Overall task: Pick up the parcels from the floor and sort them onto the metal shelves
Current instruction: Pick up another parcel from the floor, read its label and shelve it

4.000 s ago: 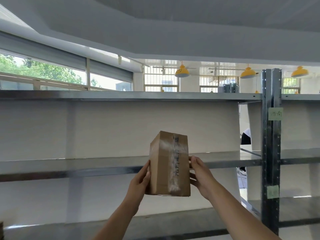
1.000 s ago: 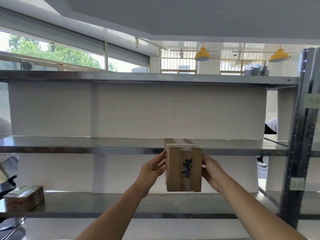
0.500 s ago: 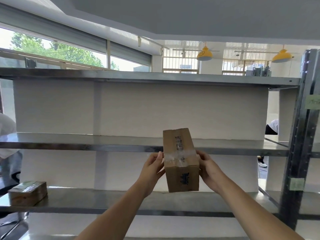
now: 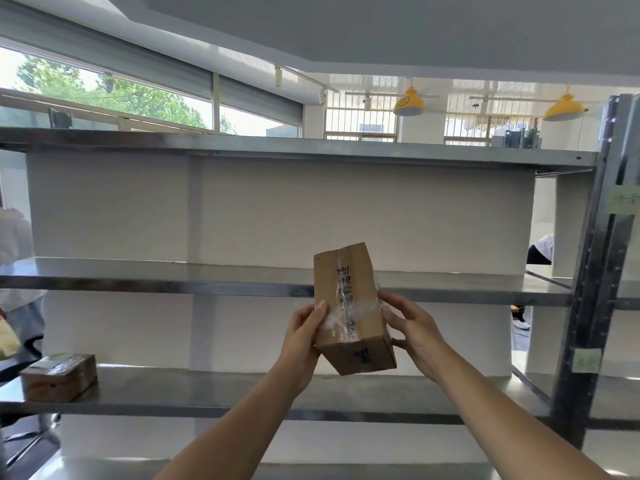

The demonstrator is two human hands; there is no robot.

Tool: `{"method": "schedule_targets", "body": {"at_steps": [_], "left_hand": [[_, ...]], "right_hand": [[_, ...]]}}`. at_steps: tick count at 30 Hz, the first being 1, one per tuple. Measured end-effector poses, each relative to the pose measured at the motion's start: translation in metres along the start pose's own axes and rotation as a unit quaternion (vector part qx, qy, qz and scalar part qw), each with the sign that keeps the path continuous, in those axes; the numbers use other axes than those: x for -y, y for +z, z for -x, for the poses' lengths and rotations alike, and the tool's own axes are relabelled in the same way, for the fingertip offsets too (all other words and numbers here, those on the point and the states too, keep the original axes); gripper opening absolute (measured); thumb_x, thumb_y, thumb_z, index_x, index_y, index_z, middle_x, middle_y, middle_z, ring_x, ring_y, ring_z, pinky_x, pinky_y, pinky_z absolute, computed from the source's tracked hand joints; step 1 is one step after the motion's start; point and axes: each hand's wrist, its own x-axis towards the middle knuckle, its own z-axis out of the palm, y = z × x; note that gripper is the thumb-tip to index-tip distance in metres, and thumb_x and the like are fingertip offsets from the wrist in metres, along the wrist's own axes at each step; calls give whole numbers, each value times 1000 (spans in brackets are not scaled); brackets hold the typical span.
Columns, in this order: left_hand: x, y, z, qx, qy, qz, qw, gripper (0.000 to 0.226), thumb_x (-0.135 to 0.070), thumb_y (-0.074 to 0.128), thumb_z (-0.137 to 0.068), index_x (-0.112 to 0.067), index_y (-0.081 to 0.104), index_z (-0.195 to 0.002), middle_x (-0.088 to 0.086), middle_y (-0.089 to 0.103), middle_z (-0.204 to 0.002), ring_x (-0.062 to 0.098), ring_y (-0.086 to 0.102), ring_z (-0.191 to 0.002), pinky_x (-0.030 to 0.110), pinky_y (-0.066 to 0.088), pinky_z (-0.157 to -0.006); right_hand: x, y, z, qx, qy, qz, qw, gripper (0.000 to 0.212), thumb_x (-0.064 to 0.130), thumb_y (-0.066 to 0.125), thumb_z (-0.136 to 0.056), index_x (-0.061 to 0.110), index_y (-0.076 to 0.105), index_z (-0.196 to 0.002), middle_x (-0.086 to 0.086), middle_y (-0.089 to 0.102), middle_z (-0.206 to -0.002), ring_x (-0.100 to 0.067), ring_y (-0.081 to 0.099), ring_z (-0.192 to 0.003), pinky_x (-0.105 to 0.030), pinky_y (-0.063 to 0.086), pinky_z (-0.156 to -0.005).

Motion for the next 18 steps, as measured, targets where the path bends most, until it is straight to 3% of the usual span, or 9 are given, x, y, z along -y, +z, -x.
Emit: {"method": "schedule_targets", "body": {"at_steps": [3, 9, 11, 14, 16, 18], "left_hand": [[1, 0, 1, -6, -2, 13, 1000, 48, -26, 69, -87, -7, 51, -127, 20, 65, -125, 31, 72, -98, 40, 60, -74], [4, -2, -1, -27, -12, 22, 999, 32, -25, 59, -98, -12, 52, -126, 19, 63, -127, 31, 68, -102, 40, 59, -71], [4, -5, -1, -31, -10, 25, 999, 32, -27, 56, -100, -14, 52, -129, 19, 63, -129, 34, 67, -108, 42, 59, -76], [3, -11, -1, -31, -6, 12, 999, 34, -31, 51, -102, -15, 53, -132, 21, 63, -130, 34, 68, -106, 42, 60, -76], [3, -15, 0, -26, 8, -10, 1000, 30, -29, 50, -103, -18, 55, -130, 21, 63, -128, 30, 71, -96, 41, 59, -70], [4, -16, 2, -18, 15, -18, 1000, 29, -27, 51, -103, -22, 52, -131, 20, 61, -125, 27, 72, -86, 42, 60, -67]], "right_hand": [[-3, 0, 0, -34, -10, -7, 999, 29, 15, 66, -93, 27, 69, -120, 4, 61, -127, -21, 56, -117, -34, 54, -79], [-15, 6, 3, -79, -2, 29, 996, 30, 14, 62, -96, 15, 59, -126, -6, 61, -125, -21, 58, -109, -25, 52, -75], [-21, 6, 4, -104, 1, 50, 993, 29, 16, 59, -98, 14, 57, -127, -5, 59, -127, -19, 56, -108, -27, 52, -80], [-23, 1, 3, -115, 31, 35, 992, 31, 15, 54, -100, 14, 52, -131, -8, 59, -129, -24, 57, -114, -42, 51, -99], [-21, -2, 6, -73, 58, -15, 996, 31, 7, 43, -104, 15, 52, -132, -7, 66, -120, -24, 63, -110, -44, 55, -94], [-20, -6, 6, -28, 70, -13, 997, 40, -1, 34, -103, 19, 55, -131, -3, 69, -113, -19, 65, -104, -38, 57, -82]]}}
